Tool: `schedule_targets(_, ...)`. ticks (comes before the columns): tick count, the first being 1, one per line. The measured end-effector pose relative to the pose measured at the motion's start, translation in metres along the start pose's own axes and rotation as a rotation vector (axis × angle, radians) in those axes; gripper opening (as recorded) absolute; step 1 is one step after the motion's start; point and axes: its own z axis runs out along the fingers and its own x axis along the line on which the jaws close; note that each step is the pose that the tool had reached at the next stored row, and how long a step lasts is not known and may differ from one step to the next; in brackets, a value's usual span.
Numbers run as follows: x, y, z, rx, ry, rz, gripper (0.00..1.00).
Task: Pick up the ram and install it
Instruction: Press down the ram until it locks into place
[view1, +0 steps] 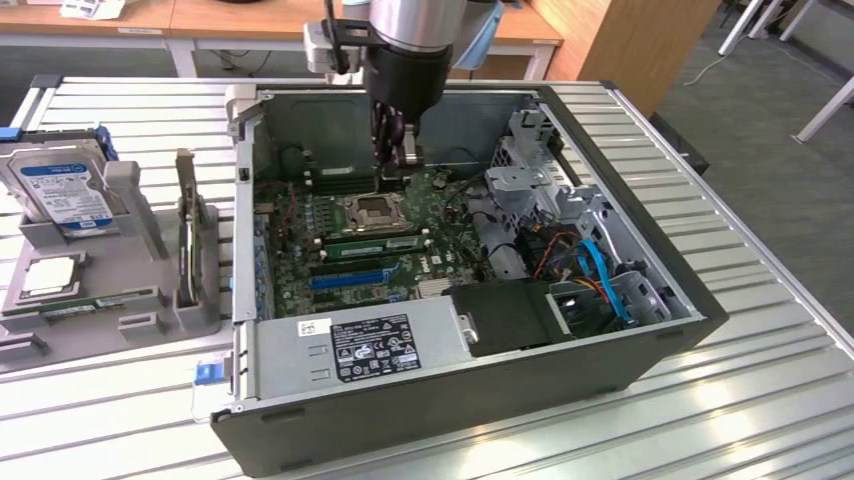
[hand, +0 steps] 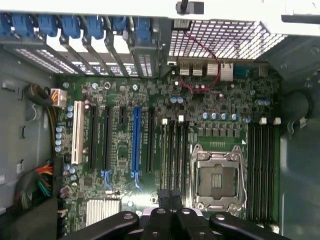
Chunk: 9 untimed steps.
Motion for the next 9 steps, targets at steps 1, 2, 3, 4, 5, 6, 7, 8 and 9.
schedule_targets(1,0.0000,-0.0015,-0.0001,0.0000,0.0000,0.000,0.10)
schedule_targets(2,0.0001,-0.0030,-0.0002,0.0000,-0.0001,0.000,0.10)
schedule_targets(3,0.0001,-0.0045,-0.0002,0.0000,-0.0001,0.000,0.10)
schedule_targets(4,0.0002,-0.0060,-0.0004,0.0000,0.0000,0.000,0.10)
schedule_targets(5,0.0002,-0.0075,-0.0004,0.0000,0.0000,0.000,0.10)
schedule_targets(6,0.0003,-0.0088,-0.0005,0.0000,0.0000,0.000,0.10)
schedule_targets(7,0.0003,-0.0097,-0.0006,-0.0001,0.0000,0.000,0.10)
schedule_targets(8,0.0003,-0.0097,-0.0006,-0.0001,0.0000,0.000,0.10)
schedule_targets(9,0.0003,-0.0097,-0.0006,-0.0001,-0.0001,0.000,0.10)
